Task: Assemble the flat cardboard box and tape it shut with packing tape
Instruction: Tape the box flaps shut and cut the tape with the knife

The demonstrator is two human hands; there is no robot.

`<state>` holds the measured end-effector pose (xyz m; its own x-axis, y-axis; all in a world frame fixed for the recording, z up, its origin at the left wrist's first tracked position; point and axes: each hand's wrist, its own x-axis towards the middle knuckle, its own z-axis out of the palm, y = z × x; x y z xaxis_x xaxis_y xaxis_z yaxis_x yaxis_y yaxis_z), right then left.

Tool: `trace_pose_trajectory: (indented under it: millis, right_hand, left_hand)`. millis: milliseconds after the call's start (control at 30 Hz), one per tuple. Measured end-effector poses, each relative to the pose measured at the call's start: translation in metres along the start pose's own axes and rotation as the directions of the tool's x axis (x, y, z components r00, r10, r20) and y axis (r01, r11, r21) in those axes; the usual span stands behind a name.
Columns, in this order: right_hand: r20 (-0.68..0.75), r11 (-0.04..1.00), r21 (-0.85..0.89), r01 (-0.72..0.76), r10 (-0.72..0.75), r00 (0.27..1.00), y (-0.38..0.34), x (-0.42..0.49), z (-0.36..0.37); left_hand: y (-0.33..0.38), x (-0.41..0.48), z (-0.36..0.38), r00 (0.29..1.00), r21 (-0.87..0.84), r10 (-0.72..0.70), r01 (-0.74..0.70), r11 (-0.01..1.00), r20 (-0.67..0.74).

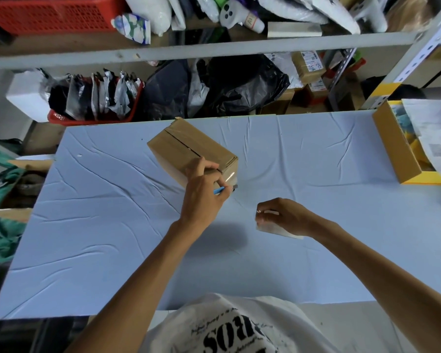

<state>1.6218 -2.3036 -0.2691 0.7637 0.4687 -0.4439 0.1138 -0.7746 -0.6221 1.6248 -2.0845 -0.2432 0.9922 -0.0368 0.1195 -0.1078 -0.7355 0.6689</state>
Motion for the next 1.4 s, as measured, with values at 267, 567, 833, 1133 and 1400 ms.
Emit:
trace_pose_trajectory:
  millis: [267,567,833,1133,1400]
  right_hand:
    - [0.03,0.998,-0.07,-0.005,0.007,1.0,-0.002,0.001,0.001]
    - [0.078,0.993,-0.118,-0.004,0.013,0.997,-0.005,0.002,0.003]
    - [0.01,0.999,-0.032,0.002,-0.002,1.0,-0.008,0.001,0.008]
    - [-0.209,0.99,-0.033,-0.137,0.127,0.97,-0.01,0.003,0.017]
    - [-0.126,0.99,0.108,-0.089,0.103,0.987,-0.011,0.002,0.018]
  left_hand:
    - [0.0,0.001,0.0,1.0,0.0,0.008,-0.008,1.0,0.003]
    - [0.001,0.0,0.0,1.0,-0.002,0.016,-0.016,1.0,0.014]
    - [0.0,-0.001,0.0,1.0,0.013,0.018,-0.018,1.0,0.001]
    - [0.0,-0.002,0.0,1.0,0.016,0.007,-0.007,1.0,0.01]
    - [0.0,-0.002,0.001,1.0,0.005,-0.005,0.004,1.0,0.015]
